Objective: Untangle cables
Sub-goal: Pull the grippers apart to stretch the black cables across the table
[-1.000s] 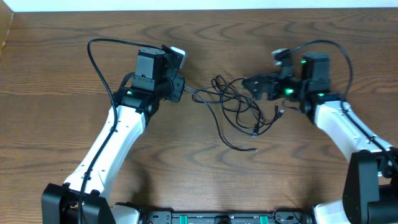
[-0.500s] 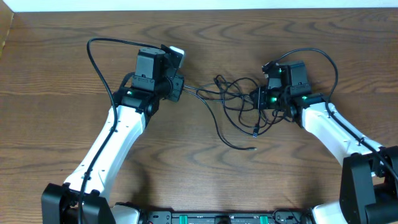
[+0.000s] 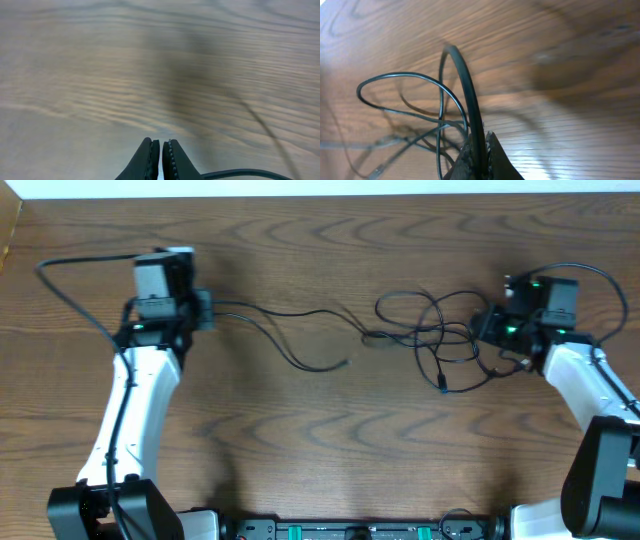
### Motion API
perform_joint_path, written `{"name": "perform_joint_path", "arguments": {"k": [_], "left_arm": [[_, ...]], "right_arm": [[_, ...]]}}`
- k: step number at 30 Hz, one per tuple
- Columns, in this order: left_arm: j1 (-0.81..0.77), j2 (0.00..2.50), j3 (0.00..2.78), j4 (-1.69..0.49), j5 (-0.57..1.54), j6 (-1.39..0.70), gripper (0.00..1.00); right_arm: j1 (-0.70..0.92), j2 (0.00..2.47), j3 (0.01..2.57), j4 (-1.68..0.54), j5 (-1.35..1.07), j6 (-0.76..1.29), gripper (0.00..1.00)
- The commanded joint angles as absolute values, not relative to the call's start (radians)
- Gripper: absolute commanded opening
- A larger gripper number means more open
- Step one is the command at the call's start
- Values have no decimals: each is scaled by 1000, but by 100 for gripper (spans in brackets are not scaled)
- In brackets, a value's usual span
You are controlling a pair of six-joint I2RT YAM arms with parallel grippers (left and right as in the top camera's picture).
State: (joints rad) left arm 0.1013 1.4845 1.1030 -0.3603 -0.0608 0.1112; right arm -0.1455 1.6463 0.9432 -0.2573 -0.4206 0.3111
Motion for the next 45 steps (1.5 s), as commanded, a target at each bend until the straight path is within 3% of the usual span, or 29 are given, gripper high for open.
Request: {"name": "perform_joint_path", "arguments": {"k": [1,17,28,41,45], "left_arm": [[173,1469,1118,-363,-87,88,7],[519,1469,1118,-363,-33,88,8],[558,1469,1118,-355,-28,82,7],[646,1469,1118,-327,6,-126,7],[649,1470,1118,-265,229,-197,7]], "right_arm": [[-206,1640,953,-256,-448,316,1],[-506,1640,953,-259,-506,313,1],[-509,1640,953,-260,-434,307,1],[-508,1640,953,-320,-374,291,1],[-494,1640,953,-316,-468,290,1]]}}
